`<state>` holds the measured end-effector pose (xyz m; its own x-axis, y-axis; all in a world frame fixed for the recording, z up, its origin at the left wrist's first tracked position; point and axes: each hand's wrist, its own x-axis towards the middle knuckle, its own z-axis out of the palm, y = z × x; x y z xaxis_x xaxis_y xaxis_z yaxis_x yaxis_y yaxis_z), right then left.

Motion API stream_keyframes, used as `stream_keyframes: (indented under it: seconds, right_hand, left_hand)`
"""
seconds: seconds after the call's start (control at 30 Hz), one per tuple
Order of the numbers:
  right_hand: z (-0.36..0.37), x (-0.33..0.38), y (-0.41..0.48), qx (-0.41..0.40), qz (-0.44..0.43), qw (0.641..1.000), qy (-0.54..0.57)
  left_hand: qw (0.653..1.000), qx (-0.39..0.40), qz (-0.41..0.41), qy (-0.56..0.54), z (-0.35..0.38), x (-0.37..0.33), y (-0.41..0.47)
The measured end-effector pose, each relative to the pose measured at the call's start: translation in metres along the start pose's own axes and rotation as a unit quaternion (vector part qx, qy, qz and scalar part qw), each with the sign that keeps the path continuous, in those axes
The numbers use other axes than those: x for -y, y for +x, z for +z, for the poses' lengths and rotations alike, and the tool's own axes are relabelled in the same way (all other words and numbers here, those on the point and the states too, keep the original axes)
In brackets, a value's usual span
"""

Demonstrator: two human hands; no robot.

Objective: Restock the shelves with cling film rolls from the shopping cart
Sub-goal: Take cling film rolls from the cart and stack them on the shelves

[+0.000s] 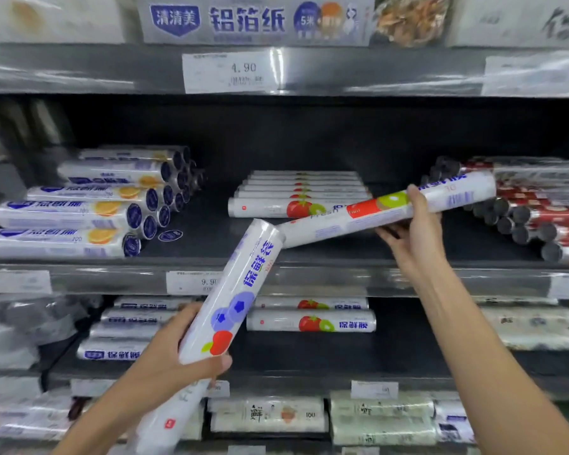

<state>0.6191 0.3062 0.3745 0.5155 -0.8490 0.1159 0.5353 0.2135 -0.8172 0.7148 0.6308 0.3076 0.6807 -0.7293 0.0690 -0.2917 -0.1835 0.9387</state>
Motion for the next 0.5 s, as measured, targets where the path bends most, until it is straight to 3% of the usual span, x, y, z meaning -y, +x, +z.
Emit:
stream_keyframes:
  seconds: [0.1,0.23,0.4,0.5]
  right_hand:
    - [-0.009,-0.002,0.004,-0.041,-0.015,0.999,-0.02]
    - [0.002,-0.004,0.011,-0.024,0.037,0.997,-0.067]
    - [0.009,0.008,0.022,-0.065,0.027,0.998,0.009]
    - [0.003,0.016,0.028,-0.06,0.032,0.998,-0.015]
  left_hand:
    - [1.0,0.009,-0.003,0.002,-0.003,-0.003,0.006]
    - [1.0,0.012,-0.016,0.001,-0.009,-0.005,0.016]
    - [1.0,0.0,-0.027,-0.01,-0.012,-0.01,0.023]
    - [1.0,-0.003,-0.028,-0.008,-0.017,-0.009,0.024]
